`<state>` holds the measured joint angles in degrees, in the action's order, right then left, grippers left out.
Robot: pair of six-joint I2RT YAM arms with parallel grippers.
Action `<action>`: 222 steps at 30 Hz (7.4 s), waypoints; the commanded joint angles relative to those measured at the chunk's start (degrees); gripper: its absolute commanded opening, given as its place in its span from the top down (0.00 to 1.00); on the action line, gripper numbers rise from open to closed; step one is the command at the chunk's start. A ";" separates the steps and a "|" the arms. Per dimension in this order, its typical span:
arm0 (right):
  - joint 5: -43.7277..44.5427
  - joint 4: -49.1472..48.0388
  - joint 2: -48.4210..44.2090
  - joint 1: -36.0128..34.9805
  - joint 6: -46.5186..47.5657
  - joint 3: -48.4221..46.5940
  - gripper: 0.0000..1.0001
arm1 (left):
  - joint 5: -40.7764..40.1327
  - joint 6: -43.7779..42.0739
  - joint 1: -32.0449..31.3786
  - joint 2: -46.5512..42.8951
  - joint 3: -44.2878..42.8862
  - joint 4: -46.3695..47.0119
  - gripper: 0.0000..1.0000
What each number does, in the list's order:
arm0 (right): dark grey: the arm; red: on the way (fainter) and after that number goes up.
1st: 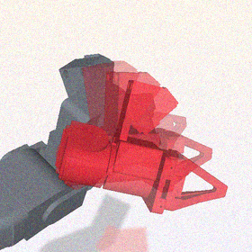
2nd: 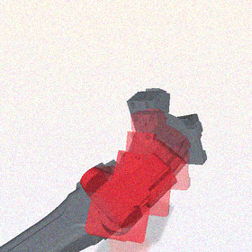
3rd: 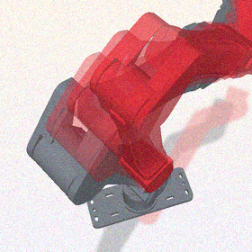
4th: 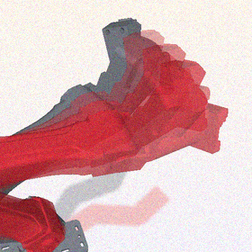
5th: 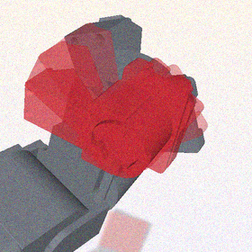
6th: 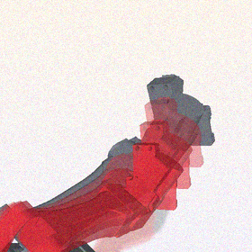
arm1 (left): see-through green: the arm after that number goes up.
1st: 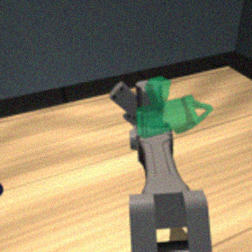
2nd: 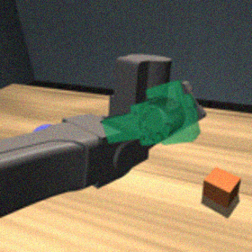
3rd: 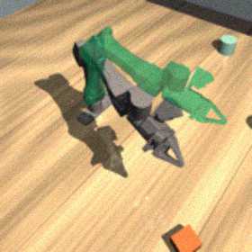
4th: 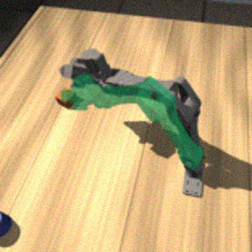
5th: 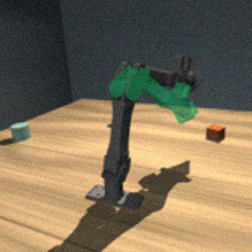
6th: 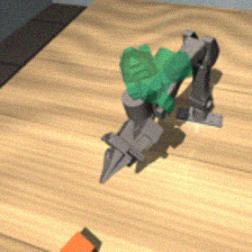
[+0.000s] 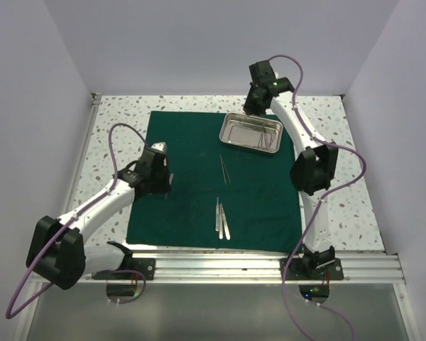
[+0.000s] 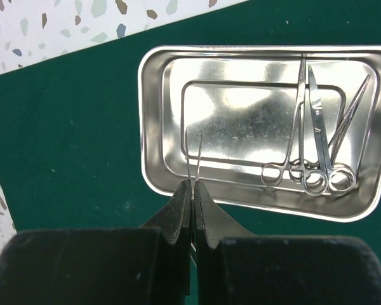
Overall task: Open and lay out the surgical kit
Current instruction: Place the medical item in the surgical kit, then pick up the medical item from the surgical kit, then place the medical item in the surgical kit, then pick up the medical item from the container.
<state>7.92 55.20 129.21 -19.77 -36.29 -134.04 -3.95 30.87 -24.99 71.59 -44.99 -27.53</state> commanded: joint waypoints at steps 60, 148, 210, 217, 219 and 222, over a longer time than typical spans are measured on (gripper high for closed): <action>-40.80 3.17 14.84 -30.42 -7.21 -1.40 1.00 | -19.18 -6.00 -1.55 -1.54 -44.66 -20.64 0.01; 8.96 9.23 -33.68 -1.32 11.95 24.72 0.03 | -8.18 -0.81 -12.98 39.43 -67.03 -28.63 1.00; 10.71 3.59 29.43 6.59 6.94 -17.05 1.00 | -2.73 -8.55 -0.23 20.08 -31.91 -28.19 0.03; 9.57 1.67 27.77 6.59 8.17 -15.46 1.00 | -2.82 -8.02 0.12 21.74 -33.40 -28.63 0.04; 9.83 0.01 25.58 6.67 9.04 -15.20 1.00 | -2.56 -7.85 0.12 22.53 -33.93 -28.63 0.04; 9.13 -2.02 22.68 6.76 9.40 -15.11 1.00 | -1.86 -7.93 0.12 23.85 -35.16 -28.55 0.05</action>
<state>18.61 55.18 155.06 -13.41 -27.90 -150.17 -6.17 23.35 -25.45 94.48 -77.34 -55.59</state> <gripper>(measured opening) 0.029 0.952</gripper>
